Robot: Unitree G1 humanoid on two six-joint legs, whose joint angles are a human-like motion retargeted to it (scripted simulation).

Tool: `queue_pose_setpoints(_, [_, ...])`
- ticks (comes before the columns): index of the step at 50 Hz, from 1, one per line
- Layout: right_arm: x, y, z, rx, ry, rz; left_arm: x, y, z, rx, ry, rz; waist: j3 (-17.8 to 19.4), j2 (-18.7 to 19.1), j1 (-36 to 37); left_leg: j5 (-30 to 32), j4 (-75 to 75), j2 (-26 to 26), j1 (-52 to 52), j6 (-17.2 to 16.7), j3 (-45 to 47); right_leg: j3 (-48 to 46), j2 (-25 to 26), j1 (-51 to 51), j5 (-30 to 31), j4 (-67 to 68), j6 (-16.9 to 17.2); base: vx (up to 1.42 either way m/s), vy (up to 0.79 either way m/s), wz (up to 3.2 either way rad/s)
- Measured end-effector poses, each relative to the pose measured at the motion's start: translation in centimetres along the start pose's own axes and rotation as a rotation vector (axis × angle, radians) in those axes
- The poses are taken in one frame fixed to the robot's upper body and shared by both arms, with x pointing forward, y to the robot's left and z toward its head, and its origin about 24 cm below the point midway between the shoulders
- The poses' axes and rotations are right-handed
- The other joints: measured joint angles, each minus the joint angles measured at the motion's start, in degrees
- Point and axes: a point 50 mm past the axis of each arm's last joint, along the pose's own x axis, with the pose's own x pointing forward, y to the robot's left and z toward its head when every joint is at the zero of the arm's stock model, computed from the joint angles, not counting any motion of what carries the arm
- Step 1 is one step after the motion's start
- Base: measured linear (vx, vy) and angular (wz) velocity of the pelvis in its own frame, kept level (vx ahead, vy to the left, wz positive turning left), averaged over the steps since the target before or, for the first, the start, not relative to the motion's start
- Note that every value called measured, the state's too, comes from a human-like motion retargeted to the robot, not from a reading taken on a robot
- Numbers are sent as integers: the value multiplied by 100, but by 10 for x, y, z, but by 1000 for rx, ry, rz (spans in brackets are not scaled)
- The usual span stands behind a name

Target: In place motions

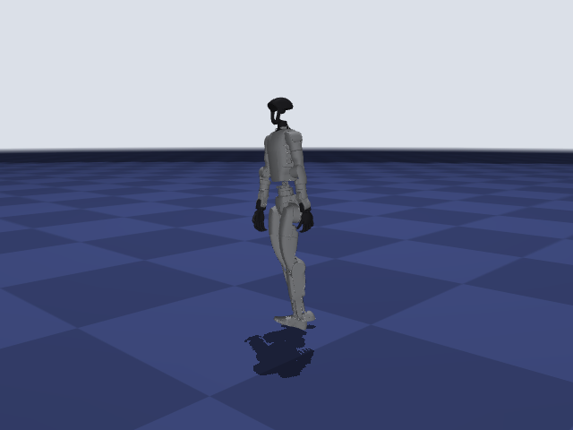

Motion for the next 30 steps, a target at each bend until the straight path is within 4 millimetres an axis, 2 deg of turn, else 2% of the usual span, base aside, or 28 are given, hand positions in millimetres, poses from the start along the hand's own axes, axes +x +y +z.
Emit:
queue_pose_setpoints(2, [-2,-5,-11,-27,15,-6,-2,-1,9,25,-26,8,16,2,-85,80,-151,17,0,-57,91,-80,-33,-50,22,-12,38,-20,25,29])
queue_pose_setpoints(5, [-6,-12,-29,-75,45,-14,-2,0,12,43,-36,22,58,-3,-49,122,-138,-87,-36,127,-131,-50,-50,-80,85,-38,71,-11,20,-20])
queue_pose_setpoints(10, [-11,-19,-53,-156,127,-3,-1,4,-5,-14,19,9,207,-88,45,149,-157,-127,98,303,105,72,-147,-65,203,-17,114,-12,16,-61])
queue_pose_setpoints(15, [-19,-18,-85,-124,202,3,-4,13,-35,-69,164,56,187,-131,-81,191,-186,-208,233,438,91,188,-221,-50,229,89,186,-7,12,-22])
queue_pose_setpoints(17, [-24,-14,-100,-88,223,16,-6,19,-39,-62,204,118,213,-154,-138,221,-180,-245,301,484,40,151,-250,20,247,118,221,-7,12,8])
queue_pose_setpoints(19, [-30,-9,-118,-51,259,24,-8,24,-32,-20,199,194,232,-160,-212,248,-156,-267,366,538,-43,78,-288,76,269,221,244,-1,4,18])
queue_pose_setpoints(21, [-37,-4,-138,-21,311,32,-10,24,-15,53,153,252,216,-128,-289,251,-105,-229,383,567,-148,-25,-323,-11,418,515,165,-7,9,17])
queue_pose_setpoints(23, [-44,1,-155,-9,361,41,-13,17,12,128,86,266,164,-6,-368,231,-36,-45,325,558,-201,-124,-356,-406,1001,1212,-66,-19,12,-18])
queue_pose_setpoints(25, [-47,0,-160,-21,386,41,-17,-1,50,181,-26,241,202,177,-284,205,23,288,215,497,66,281,-352,-1196,1992,2464,-304,-28,12,-89])
queue_pose_setpoints(27, [-48,-5,-160,-41,382,18,-26,-24,97,248,-193,218,622,433,-652,263,91,578,311,459,-7,686,-150,-2005,2530,3958,-518,-34,14,-3])
queue_pose_setpoints(28, [-49,-9,-160,-49,379,0,-36,-34,123,292,-279,210,810,578,-865,297,104,706,336,467,-5,684,-113,-2406,2340,4710,-482,-38,15,45])
queue_pose_setpoints(30, [-52,-17,-163,-49,395,-31,-63,-51,171,375,-433,210,1136,781,-1421,400,71,871,360,459,7,511,-366,-3349,2033,6214,-571,-34,20,75])
